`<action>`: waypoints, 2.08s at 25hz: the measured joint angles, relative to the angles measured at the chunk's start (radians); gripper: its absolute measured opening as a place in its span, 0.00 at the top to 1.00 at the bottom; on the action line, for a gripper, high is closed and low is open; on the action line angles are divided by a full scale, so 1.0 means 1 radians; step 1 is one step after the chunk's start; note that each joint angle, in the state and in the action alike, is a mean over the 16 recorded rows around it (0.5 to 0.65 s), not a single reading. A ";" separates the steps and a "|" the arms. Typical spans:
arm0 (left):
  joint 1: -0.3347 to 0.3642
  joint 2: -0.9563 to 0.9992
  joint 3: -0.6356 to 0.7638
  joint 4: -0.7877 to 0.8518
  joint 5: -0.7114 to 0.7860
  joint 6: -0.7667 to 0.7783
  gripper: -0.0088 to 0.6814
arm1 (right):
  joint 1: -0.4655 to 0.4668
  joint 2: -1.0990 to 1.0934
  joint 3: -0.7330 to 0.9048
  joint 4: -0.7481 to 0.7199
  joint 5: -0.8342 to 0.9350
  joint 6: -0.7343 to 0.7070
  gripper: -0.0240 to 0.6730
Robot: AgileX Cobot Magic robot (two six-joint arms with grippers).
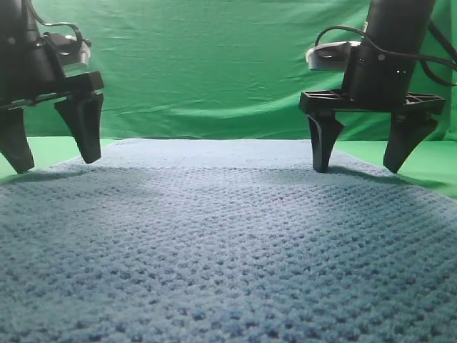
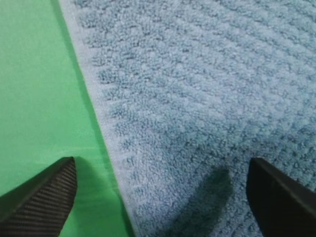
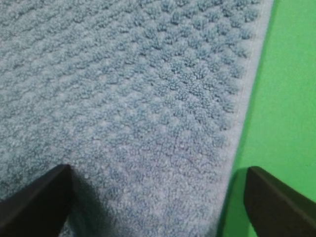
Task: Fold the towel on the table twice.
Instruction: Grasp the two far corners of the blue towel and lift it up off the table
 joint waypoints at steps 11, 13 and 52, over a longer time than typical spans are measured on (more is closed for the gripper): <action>-0.049 0.053 -0.056 0.133 0.057 -0.082 0.06 | 0.000 0.013 -0.008 0.000 -0.005 -0.001 0.05; -0.059 0.059 -0.060 0.157 0.061 -0.097 0.06 | 0.000 0.016 -0.010 0.000 -0.005 -0.001 0.07; -0.093 -0.067 -0.386 0.121 0.142 -0.191 0.99 | 0.008 -0.073 -0.319 -0.039 0.121 -0.019 0.97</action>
